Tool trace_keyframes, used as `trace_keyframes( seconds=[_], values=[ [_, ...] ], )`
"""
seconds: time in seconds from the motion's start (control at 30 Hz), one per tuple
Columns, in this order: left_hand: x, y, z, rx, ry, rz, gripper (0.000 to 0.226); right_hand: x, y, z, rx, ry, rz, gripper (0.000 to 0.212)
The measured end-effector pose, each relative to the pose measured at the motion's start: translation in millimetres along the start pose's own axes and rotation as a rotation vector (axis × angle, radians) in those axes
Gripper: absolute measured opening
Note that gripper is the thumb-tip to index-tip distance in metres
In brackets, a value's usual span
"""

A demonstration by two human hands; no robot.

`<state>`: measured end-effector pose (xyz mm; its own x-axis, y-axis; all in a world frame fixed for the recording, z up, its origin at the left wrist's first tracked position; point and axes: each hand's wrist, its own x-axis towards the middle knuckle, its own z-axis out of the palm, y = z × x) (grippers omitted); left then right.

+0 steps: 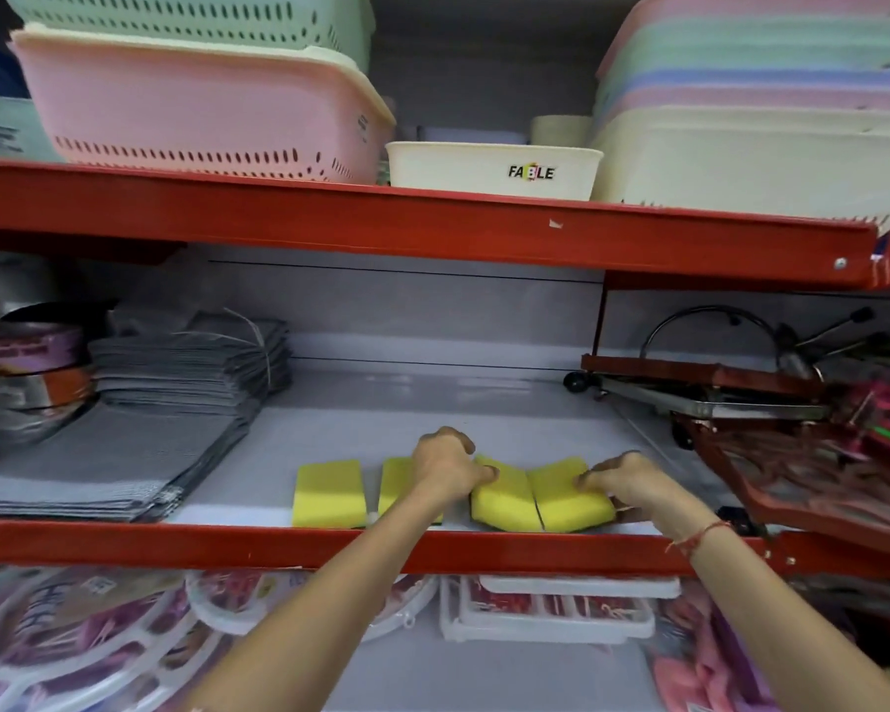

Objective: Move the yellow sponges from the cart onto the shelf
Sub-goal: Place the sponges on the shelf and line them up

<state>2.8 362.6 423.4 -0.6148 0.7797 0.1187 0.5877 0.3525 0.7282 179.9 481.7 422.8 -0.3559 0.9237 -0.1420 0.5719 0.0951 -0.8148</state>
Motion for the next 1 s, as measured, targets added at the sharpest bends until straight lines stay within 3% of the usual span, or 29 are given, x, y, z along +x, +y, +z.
trace_keyframes(
  seconds=[0.1,0.13,0.23,0.33,0.43,0.63,0.8,1.0],
  values=[
    [-0.6,-1.7,-10.0,0.122,0.022,0.089,0.046,-0.2,-12.1,11.0,-0.427,0.114,-0.115,0.050],
    [0.2,-4.5,-13.8,0.126,0.021,0.117,0.041,-2.8,-18.9,17.9,-0.458,0.134,-0.190,0.055],
    [-0.7,-23.9,-32.9,0.166,0.034,0.194,0.039,-13.5,-43.5,52.1,-0.443,0.027,-0.447,0.059],
    [-4.3,-51.4,-53.2,0.282,0.028,0.267,0.047,-26.0,-65.4,98.0,-0.577,-0.135,-0.585,0.063],
    [-5.0,-78.7,-70.6,0.406,-0.033,0.262,0.049,-32.1,-74.4,137.3,-0.669,-0.241,-0.629,0.059],
    [-14.9,-114.6,-83.3,0.570,-0.210,0.144,0.052,-43.9,-73.6,166.5,-0.686,-0.277,-0.620,0.050],
    [-23.6,-117.2,-79.6,0.540,-0.256,0.194,0.051,-52.5,-67.9,167.6,-0.662,-0.278,-0.646,0.043],
    [-26.9,-121.1,-80.3,0.520,-0.294,0.248,0.053,-66.6,-62.6,165.3,-0.683,-0.247,-0.685,0.049]
  ],
)
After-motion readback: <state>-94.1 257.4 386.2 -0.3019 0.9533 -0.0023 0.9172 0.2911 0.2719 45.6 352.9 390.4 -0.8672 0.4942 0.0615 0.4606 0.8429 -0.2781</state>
